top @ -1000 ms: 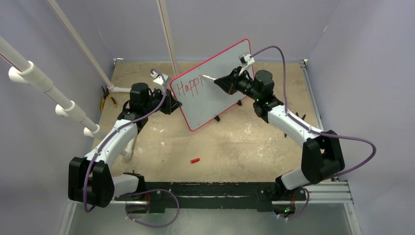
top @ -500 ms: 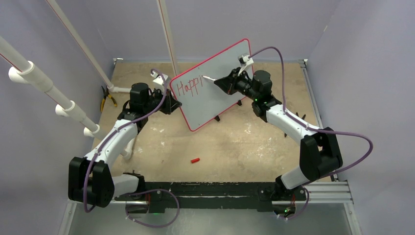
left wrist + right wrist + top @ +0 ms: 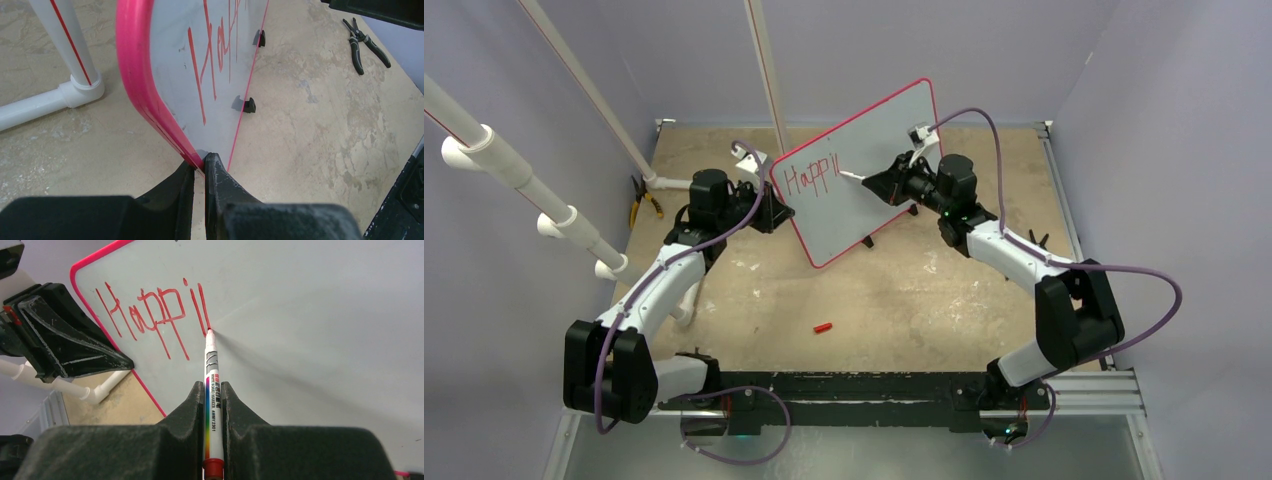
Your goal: Write a sentence on the whiteboard
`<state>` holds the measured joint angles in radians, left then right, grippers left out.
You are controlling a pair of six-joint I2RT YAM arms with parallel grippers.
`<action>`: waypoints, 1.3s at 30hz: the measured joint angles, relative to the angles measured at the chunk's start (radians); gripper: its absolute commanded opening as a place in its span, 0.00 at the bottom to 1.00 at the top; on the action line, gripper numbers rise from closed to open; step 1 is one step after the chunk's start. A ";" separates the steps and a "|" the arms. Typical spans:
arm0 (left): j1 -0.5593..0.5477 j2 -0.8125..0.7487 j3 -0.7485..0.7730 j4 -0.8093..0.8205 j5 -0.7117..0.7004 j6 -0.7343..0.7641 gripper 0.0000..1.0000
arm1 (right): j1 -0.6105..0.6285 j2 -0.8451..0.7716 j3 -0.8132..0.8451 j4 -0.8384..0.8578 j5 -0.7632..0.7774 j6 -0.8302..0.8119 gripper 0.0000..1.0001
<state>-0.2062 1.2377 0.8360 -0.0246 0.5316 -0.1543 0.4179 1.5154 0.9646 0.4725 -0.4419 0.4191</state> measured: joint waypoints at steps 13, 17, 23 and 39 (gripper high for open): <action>-0.003 0.000 0.000 0.000 0.000 0.000 0.00 | 0.000 0.000 0.002 0.037 -0.002 0.031 0.00; -0.004 0.000 0.000 0.000 0.001 0.000 0.00 | 0.000 0.001 0.016 0.047 0.005 0.037 0.00; -0.004 0.000 0.000 0.001 0.005 0.000 0.00 | 0.000 0.002 0.026 0.068 0.018 0.042 0.00; -0.005 0.000 0.000 0.001 0.004 0.000 0.00 | -0.012 0.003 0.035 0.072 0.056 0.061 0.00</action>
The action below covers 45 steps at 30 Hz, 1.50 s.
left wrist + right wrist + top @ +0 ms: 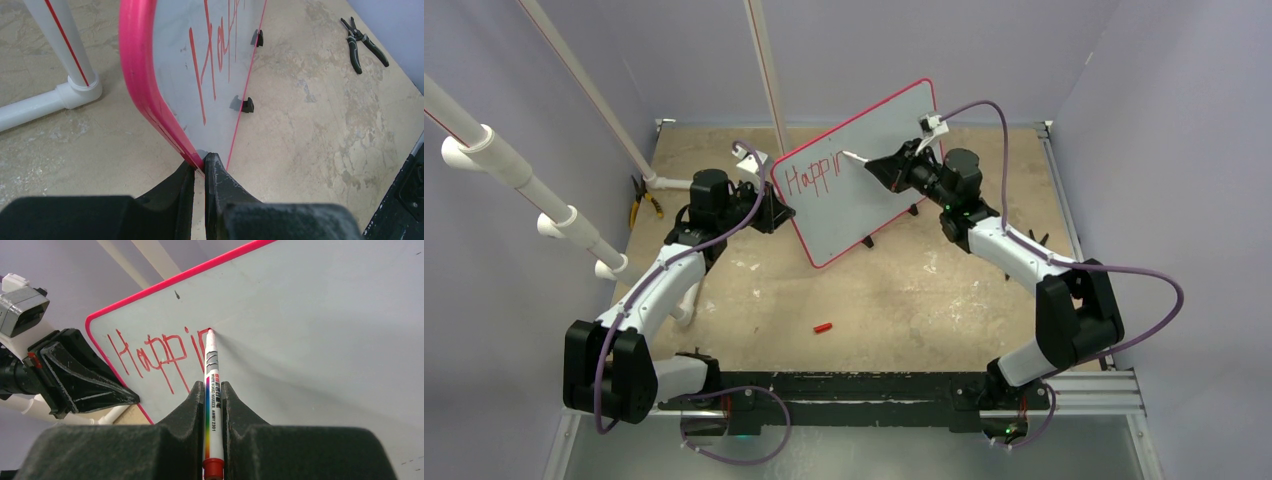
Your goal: Write a sentence on the whiteboard
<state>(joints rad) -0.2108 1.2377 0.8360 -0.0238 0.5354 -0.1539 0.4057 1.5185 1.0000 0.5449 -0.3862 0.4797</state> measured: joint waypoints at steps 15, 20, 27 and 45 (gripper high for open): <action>0.000 0.000 0.000 0.000 0.000 0.000 0.00 | -0.008 -0.003 -0.012 0.002 0.002 -0.004 0.00; 0.000 0.000 0.000 0.000 -0.002 0.000 0.00 | -0.010 -0.014 -0.060 0.002 0.002 -0.008 0.00; 0.000 0.000 0.000 0.000 -0.005 0.000 0.00 | -0.010 -0.021 -0.075 -0.004 0.002 -0.009 0.00; -0.008 -0.002 0.000 0.000 0.004 0.001 0.00 | -0.016 -0.108 -0.085 -0.052 0.037 -0.012 0.00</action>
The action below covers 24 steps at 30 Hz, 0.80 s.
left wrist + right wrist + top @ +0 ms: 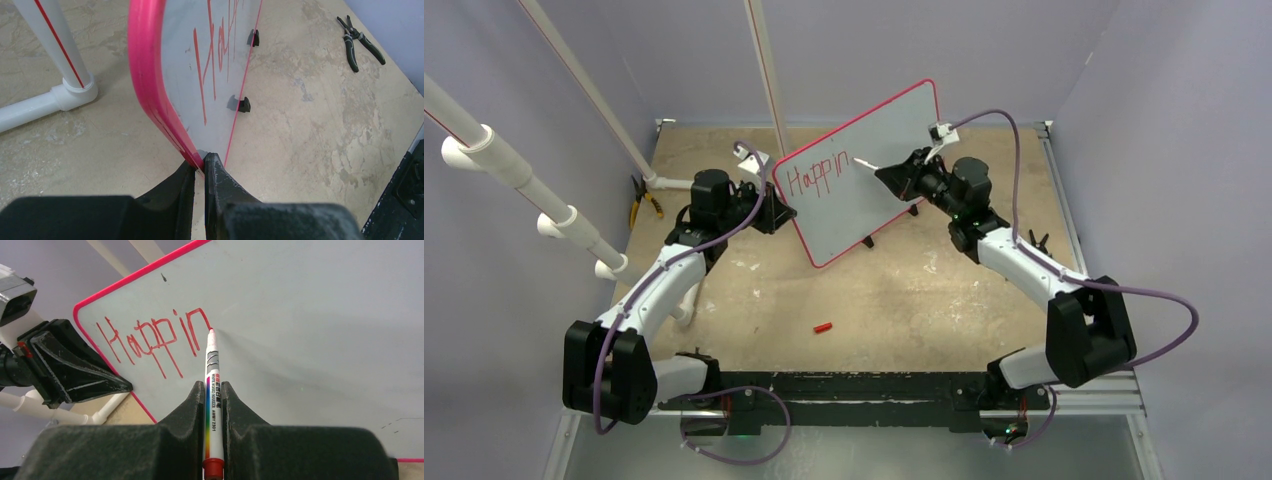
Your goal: Write a sentence on the whiteboard
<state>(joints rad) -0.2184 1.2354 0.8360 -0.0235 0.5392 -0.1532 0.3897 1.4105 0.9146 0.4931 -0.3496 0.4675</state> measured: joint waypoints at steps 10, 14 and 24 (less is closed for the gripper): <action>0.000 0.000 0.000 0.000 -0.002 0.000 0.00 | -0.006 0.063 0.035 0.002 -0.005 0.000 0.00; 0.000 0.000 0.000 0.000 -0.003 0.000 0.00 | -0.013 0.064 0.035 0.002 -0.005 0.001 0.00; 0.000 0.000 0.000 0.000 -0.003 0.000 0.00 | -0.037 0.068 0.037 0.010 -0.006 0.004 0.00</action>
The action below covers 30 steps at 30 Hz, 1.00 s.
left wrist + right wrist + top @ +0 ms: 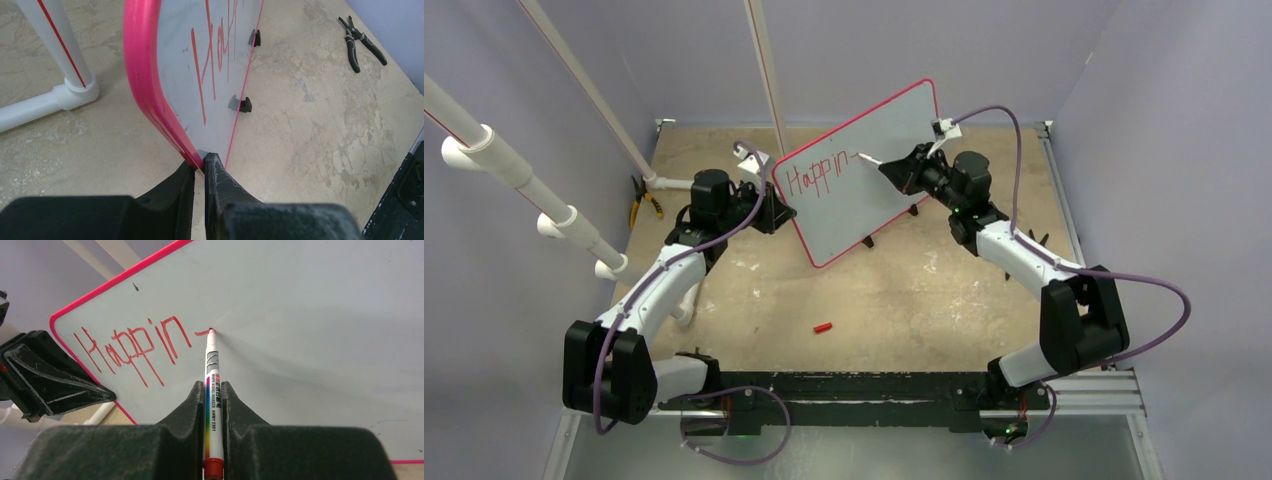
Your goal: Write a sentence on the whiteboard
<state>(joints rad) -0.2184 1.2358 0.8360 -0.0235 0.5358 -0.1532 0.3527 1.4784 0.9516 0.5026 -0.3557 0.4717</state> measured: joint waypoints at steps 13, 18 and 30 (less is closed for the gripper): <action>0.000 0.000 0.000 0.000 0.003 0.000 0.00 | 0.000 0.019 0.037 0.037 -0.027 -0.004 0.00; 0.000 0.000 0.000 0.000 -0.001 0.000 0.00 | -0.001 0.030 0.043 0.039 -0.048 -0.006 0.00; 0.000 0.000 0.000 0.000 -0.005 0.000 0.00 | -0.002 0.026 -0.016 0.043 -0.078 -0.013 0.00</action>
<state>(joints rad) -0.2184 1.2362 0.8360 -0.0238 0.5308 -0.1535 0.3511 1.5043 0.9356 0.5457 -0.4339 0.4587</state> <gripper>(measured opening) 0.088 0.122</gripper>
